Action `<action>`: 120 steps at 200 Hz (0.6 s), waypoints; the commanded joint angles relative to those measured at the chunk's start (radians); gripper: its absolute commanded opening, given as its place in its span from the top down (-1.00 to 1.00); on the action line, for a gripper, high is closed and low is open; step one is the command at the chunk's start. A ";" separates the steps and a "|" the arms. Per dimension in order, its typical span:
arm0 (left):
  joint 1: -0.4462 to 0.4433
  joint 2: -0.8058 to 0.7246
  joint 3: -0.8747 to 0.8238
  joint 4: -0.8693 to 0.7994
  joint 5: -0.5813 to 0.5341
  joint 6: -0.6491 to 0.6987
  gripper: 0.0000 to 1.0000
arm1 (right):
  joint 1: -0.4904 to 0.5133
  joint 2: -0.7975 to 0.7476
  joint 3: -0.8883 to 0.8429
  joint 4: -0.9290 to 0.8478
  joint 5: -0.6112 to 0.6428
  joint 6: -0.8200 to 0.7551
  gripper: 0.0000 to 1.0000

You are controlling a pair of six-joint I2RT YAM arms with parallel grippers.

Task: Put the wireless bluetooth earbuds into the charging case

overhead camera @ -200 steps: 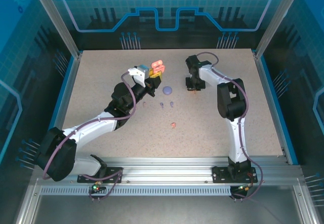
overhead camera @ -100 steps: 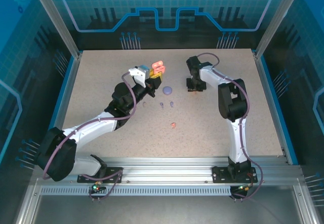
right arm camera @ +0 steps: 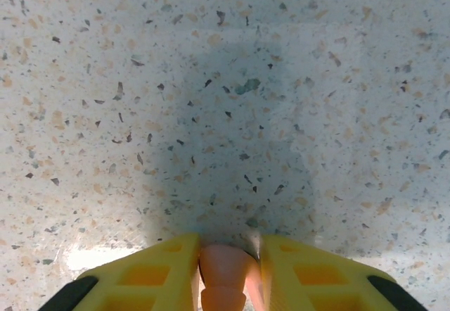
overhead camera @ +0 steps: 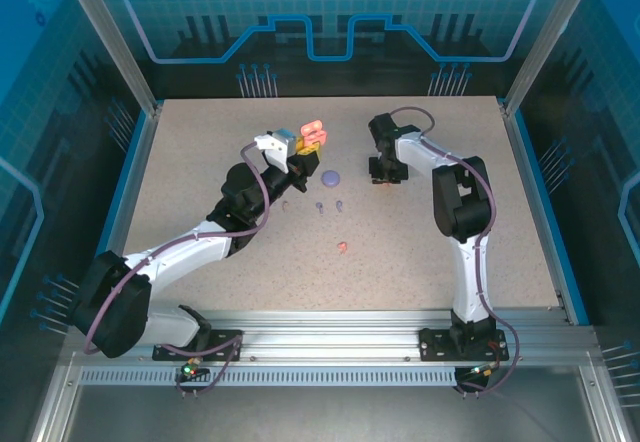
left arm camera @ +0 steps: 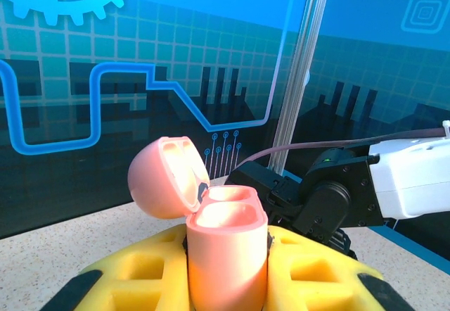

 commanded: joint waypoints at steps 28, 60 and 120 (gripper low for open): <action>-0.007 0.002 0.040 0.013 0.015 0.002 1.00 | 0.013 0.000 -0.018 -0.052 -0.012 0.005 0.52; -0.008 0.003 0.039 0.013 0.015 0.003 1.00 | 0.016 -0.022 -0.041 -0.036 -0.024 0.020 0.59; -0.009 0.002 0.037 0.015 0.018 0.005 1.00 | 0.015 -0.126 -0.072 0.001 -0.079 0.066 0.63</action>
